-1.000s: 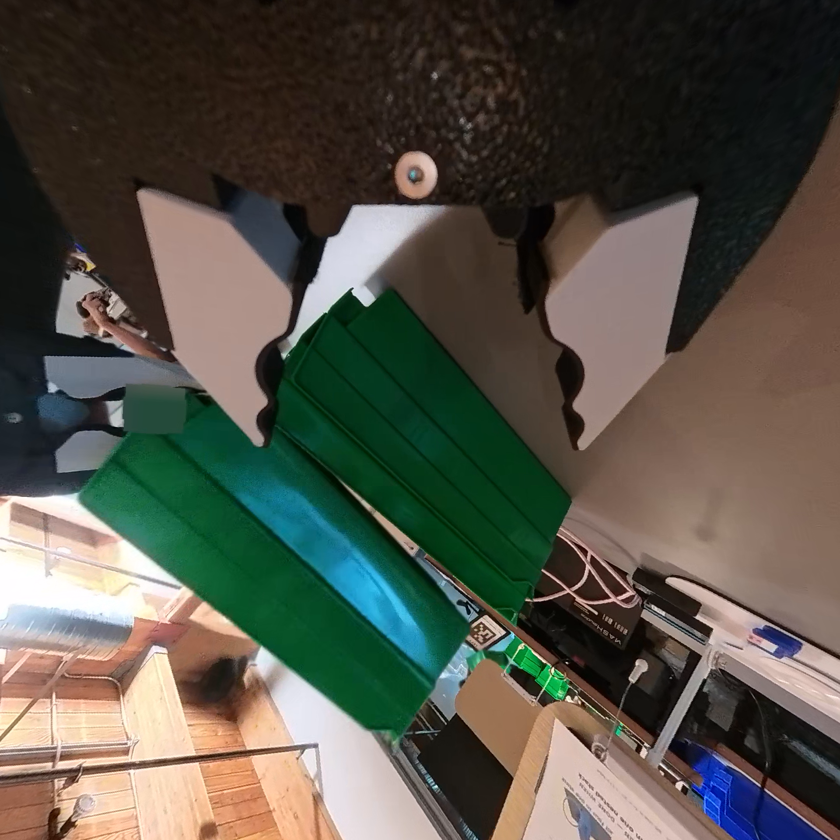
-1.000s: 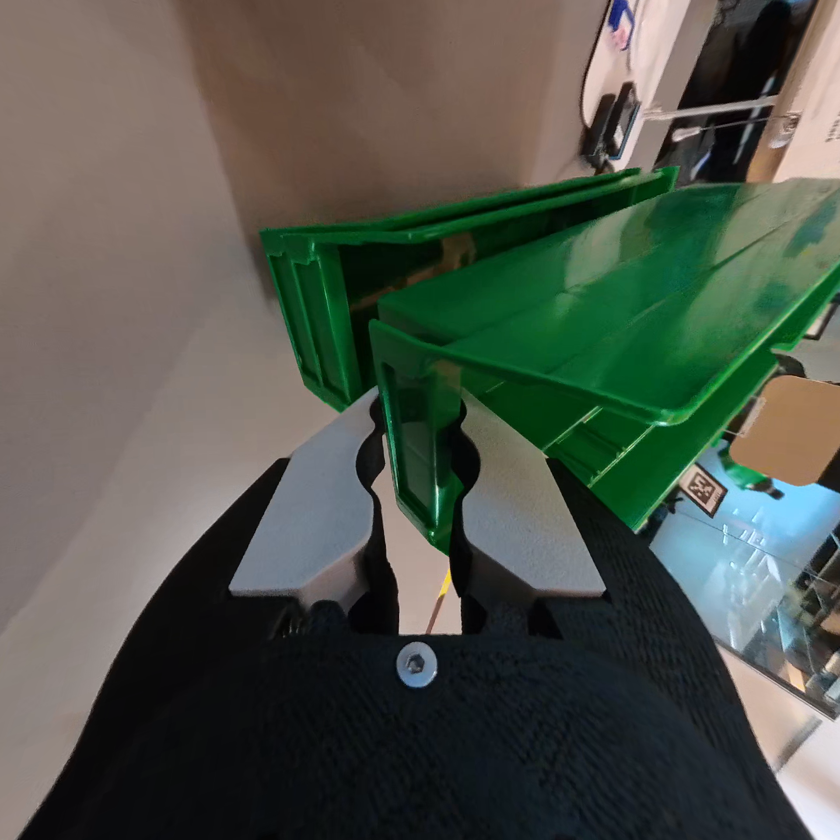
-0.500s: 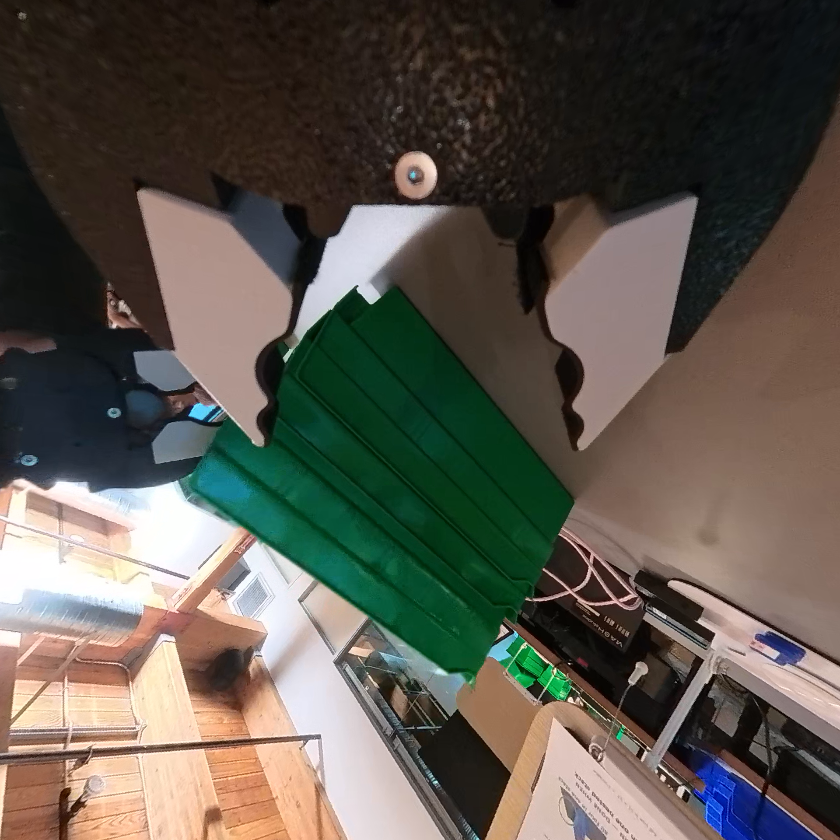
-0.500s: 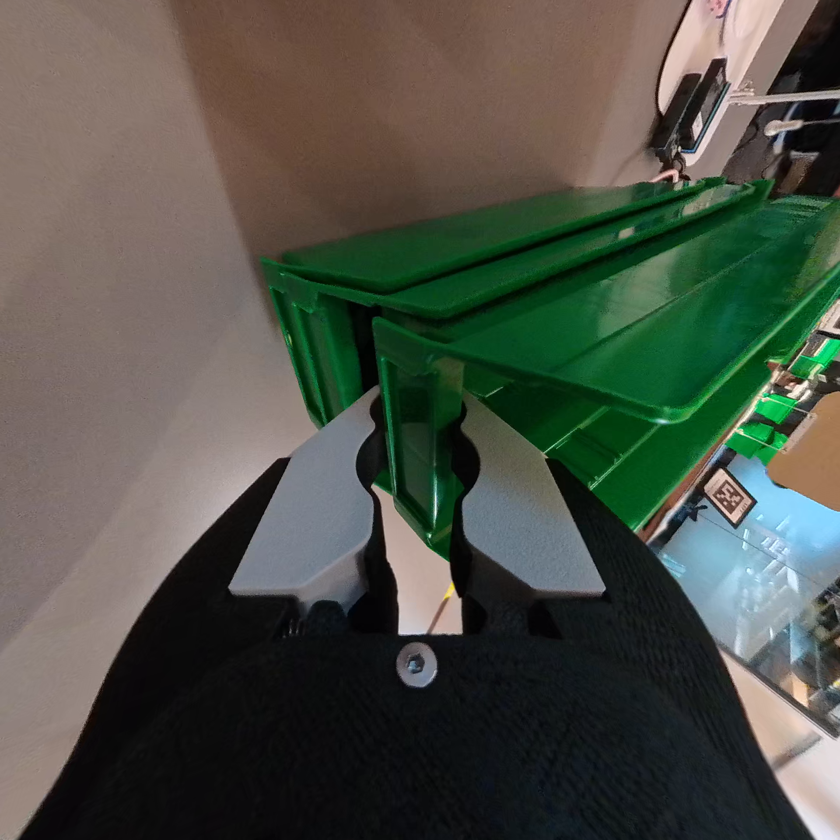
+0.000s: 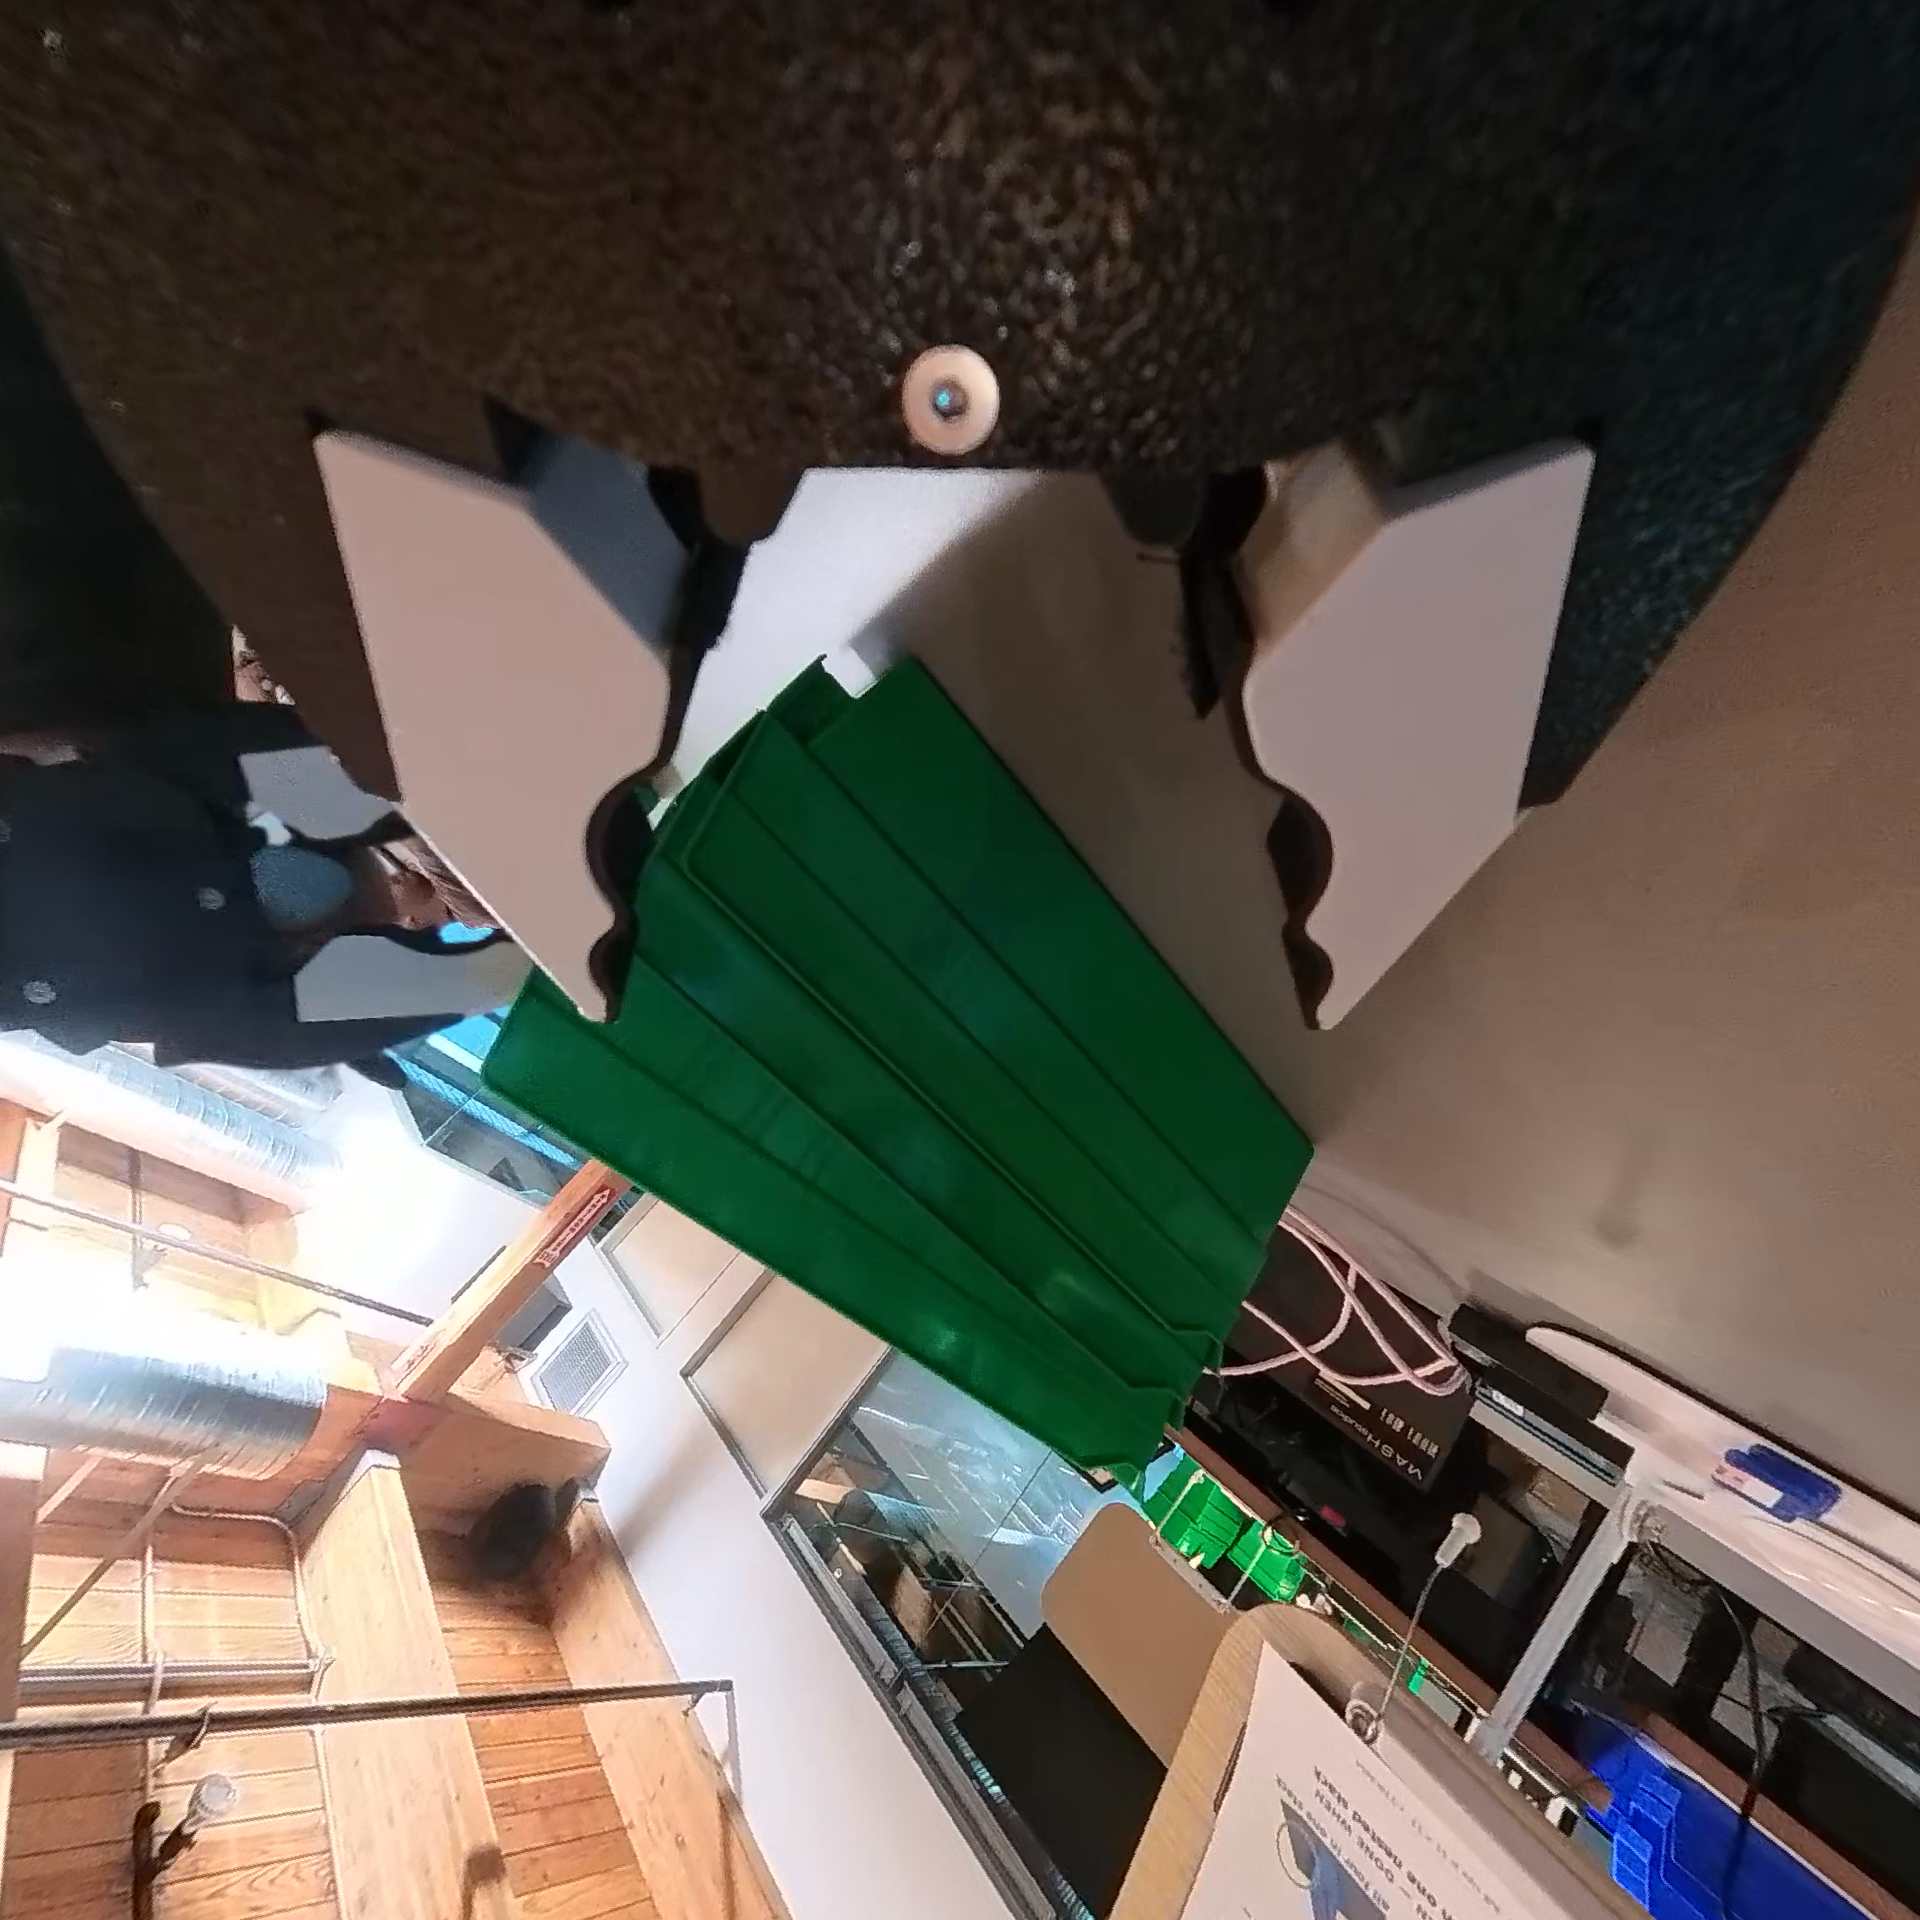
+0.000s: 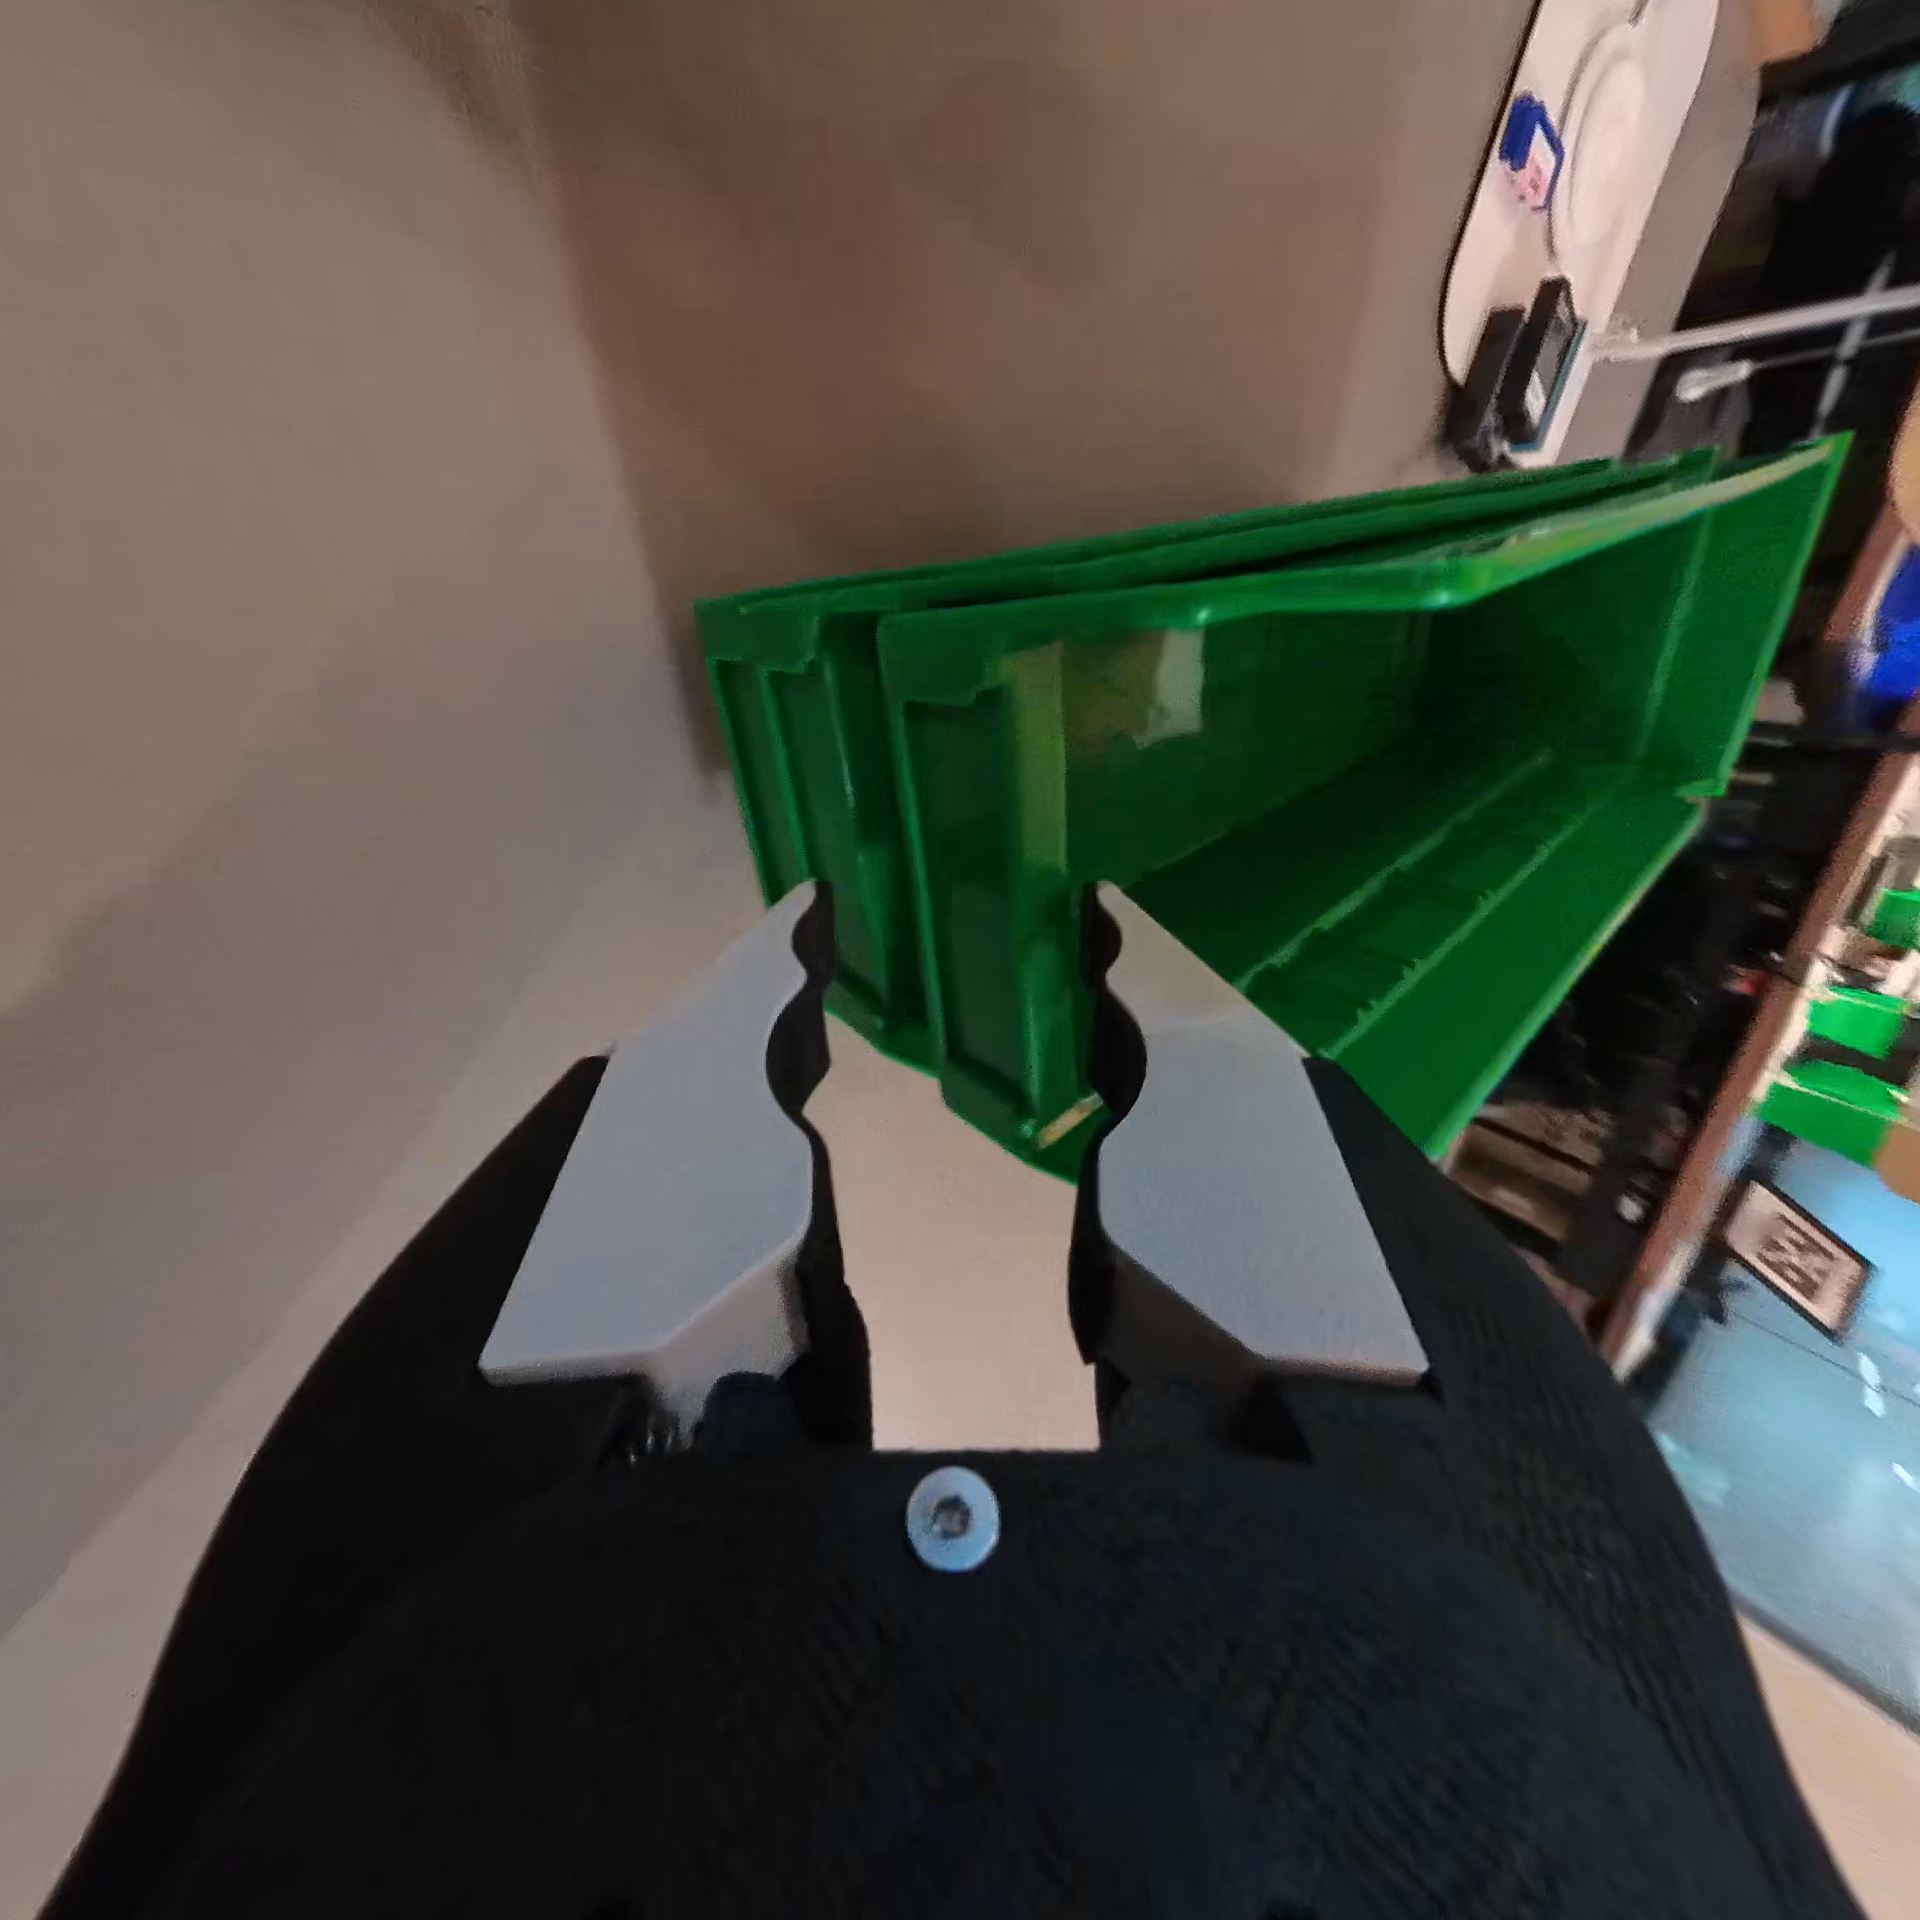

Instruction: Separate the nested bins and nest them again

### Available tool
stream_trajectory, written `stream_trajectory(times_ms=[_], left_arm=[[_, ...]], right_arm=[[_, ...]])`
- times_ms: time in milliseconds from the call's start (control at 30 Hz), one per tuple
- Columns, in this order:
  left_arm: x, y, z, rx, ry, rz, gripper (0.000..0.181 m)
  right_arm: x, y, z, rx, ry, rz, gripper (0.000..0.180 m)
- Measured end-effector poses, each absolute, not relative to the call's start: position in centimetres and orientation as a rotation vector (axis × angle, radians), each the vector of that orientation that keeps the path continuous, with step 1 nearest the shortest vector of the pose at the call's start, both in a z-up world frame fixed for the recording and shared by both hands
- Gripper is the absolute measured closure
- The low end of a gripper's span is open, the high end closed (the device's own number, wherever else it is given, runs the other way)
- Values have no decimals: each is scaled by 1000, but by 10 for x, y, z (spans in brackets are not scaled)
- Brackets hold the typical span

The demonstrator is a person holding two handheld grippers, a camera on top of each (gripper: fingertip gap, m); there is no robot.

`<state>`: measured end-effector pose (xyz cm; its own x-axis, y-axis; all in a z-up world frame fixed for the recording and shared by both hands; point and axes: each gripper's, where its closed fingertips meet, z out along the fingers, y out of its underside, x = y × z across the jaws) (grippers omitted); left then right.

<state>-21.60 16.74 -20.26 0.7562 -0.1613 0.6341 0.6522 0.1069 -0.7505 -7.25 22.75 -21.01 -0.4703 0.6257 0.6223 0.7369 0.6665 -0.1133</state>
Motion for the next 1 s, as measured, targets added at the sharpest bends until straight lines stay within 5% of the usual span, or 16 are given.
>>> stream_trajectory(times_ms=[167,1000], left_arm=[[-216,168,-203,-1343,-448,-625,59],[-216,167,-202,-1339,-447,-629,59]], right_arm=[[-75,230,-205,-978,-2172,-166,151],[-82,234,-213,-837,-1890,-306,150]])
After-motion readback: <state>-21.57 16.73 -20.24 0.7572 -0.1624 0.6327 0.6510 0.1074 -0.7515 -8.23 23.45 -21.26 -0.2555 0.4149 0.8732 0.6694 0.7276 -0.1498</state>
